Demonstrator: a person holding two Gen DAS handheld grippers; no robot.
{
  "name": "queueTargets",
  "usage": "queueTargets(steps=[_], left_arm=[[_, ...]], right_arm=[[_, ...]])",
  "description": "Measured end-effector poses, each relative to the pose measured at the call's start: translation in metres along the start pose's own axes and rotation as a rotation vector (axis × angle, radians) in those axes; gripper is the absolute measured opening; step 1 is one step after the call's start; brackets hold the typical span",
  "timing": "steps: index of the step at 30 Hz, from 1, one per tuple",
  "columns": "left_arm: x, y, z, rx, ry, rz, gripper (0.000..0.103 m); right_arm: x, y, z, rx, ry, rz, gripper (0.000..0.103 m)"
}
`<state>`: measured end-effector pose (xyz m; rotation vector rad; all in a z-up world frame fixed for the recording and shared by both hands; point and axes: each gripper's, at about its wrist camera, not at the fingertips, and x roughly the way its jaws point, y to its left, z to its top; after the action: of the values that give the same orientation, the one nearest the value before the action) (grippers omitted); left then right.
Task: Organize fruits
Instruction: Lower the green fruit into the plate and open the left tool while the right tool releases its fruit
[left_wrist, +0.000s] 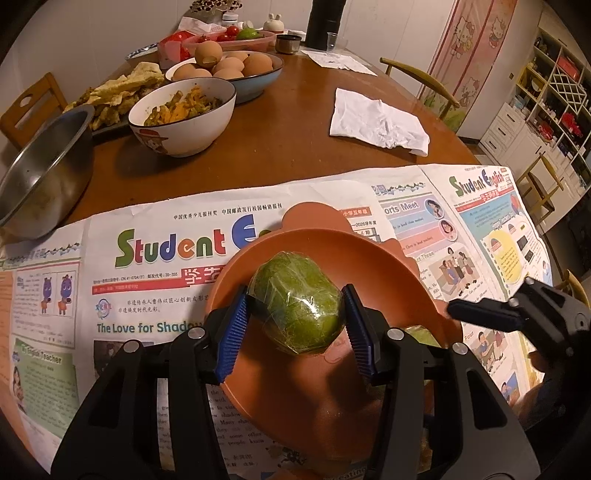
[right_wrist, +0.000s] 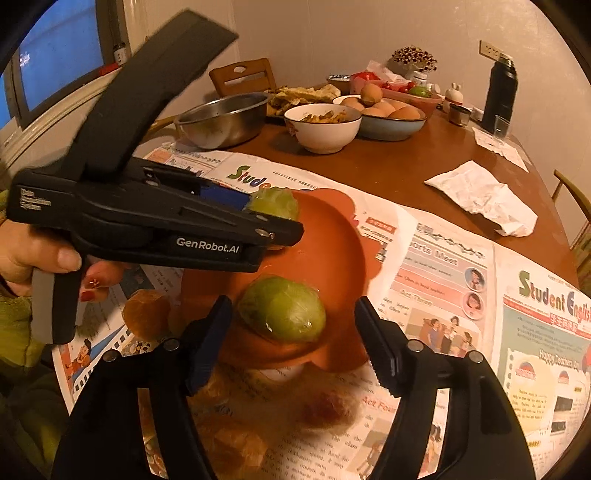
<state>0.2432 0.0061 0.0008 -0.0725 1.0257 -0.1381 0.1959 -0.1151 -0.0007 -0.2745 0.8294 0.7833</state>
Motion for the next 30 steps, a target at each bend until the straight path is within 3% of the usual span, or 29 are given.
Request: queueTargets(steps=[17, 30], left_arm=[[-0.024, -0.008, 0.0, 0.027, -0.075, 0.035, 0.042], [-0.049, -0.012, -0.008, 0.029, -0.136, 0.069, 0.053]], right_arm=[[-0.032, -0.009, -0.006, 0.04, -0.06, -0.049, 0.075], [-0.043, 0.0, -0.006, 0.035, -0.089, -0.072, 0.088]])
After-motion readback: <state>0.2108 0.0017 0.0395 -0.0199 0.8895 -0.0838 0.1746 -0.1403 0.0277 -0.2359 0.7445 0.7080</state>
